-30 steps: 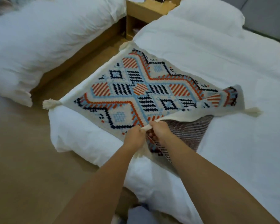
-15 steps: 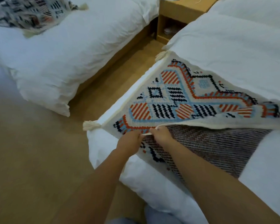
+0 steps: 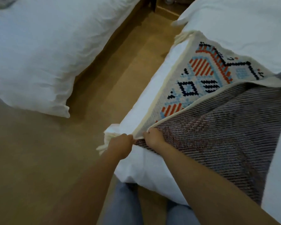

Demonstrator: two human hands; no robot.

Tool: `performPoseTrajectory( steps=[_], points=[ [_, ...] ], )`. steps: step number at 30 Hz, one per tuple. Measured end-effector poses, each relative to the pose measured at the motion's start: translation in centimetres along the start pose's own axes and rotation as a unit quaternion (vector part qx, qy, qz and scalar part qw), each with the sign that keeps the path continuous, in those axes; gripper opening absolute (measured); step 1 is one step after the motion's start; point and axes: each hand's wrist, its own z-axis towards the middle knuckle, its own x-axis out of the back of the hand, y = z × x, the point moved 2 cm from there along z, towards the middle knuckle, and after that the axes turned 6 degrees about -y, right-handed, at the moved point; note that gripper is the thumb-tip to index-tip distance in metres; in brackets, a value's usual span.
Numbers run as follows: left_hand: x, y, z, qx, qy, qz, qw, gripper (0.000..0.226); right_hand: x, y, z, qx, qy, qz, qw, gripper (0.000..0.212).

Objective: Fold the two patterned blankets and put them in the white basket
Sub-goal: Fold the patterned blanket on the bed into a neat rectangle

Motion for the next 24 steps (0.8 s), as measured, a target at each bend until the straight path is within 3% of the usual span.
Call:
performPoseTrajectory(
  steps=[6, 13, 24],
  points=[
    [-1.0, -6.1, 2.6, -0.038, -0.025, 0.055, 0.997, 0.027, -4.7, -3.0, 3.8, -0.050, 0.037, 0.049, 0.997, 0.043],
    [-1.7, -5.2, 5.1, -0.076, -0.028, 0.072, 0.994, 0.021, -4.9, -1.9, 5.5, -0.097, 0.143, 0.082, 0.982, 0.037],
    [-2.8, -5.1, 6.9, -0.038, 0.002, 0.018, 0.999, 0.025, -6.2, -1.0, 6.9, -0.061, 0.097, 0.114, 0.987, 0.022]
  ],
)
